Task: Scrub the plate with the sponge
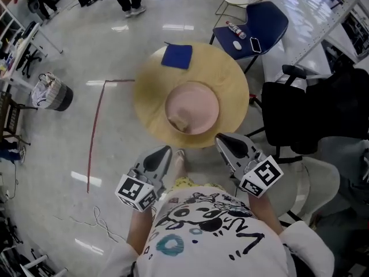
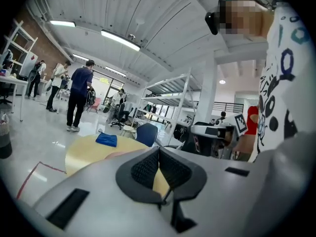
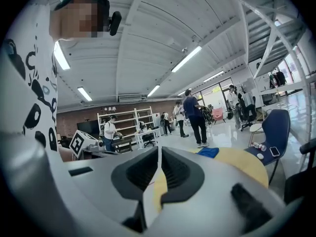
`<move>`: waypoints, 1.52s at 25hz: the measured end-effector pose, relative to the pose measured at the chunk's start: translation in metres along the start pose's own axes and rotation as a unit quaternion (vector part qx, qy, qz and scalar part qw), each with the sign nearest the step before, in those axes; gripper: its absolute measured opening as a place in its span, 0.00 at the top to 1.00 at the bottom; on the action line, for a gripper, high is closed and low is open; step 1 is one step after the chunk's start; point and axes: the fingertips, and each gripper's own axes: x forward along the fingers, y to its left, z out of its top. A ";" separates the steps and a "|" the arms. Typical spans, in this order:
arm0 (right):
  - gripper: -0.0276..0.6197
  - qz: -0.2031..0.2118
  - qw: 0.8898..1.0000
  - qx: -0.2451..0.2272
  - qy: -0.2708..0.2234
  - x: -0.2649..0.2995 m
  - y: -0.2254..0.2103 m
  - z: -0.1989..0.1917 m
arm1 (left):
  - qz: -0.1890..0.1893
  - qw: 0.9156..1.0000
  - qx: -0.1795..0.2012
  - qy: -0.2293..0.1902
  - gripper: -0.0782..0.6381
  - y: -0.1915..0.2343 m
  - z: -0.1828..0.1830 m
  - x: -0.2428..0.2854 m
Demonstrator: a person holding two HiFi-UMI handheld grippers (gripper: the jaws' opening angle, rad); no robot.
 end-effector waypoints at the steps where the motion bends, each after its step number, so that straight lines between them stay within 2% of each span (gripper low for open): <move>1: 0.91 -0.006 1.000 0.002 0.001 0.011 -0.006 0.003 | -0.003 1.000 0.001 0.003 0.87 0.010 0.004 0.005; 8: 0.91 -0.029 0.999 0.022 0.022 0.071 -0.029 0.004 | -0.031 0.999 -0.002 0.040 0.87 0.068 0.012 0.030; 15: 0.91 0.004 0.994 -0.005 0.113 0.120 -0.019 -0.029 | -0.049 0.995 -0.035 0.083 0.87 0.113 -0.019 0.042; 22: 0.90 -0.004 0.987 0.002 0.163 0.143 -0.030 -0.063 | -0.046 0.990 -0.051 0.122 0.87 0.135 -0.048 0.061; 25: 0.89 -0.008 0.978 -0.020 0.206 0.151 -0.038 -0.089 | -0.045 0.987 -0.062 0.142 0.87 0.141 -0.061 0.069; 29: 0.79 -0.001 0.963 -0.026 0.268 0.162 -0.043 -0.127 | -0.028 0.984 -0.065 0.164 0.87 0.148 -0.074 0.077; 33: 0.77 0.000 0.947 -0.053 0.317 0.175 -0.048 -0.162 | -0.014 0.980 -0.081 0.181 0.86 0.154 -0.088 0.079; 35: 0.77 -0.008 0.942 -0.058 0.331 0.180 -0.055 -0.176 | -0.014 0.977 -0.087 0.193 0.77 0.154 -0.096 0.080; 38: 0.77 -0.018 0.931 -0.074 0.358 0.185 -0.066 -0.197 | -0.014 0.974 -0.095 0.204 0.75 0.156 -0.103 0.080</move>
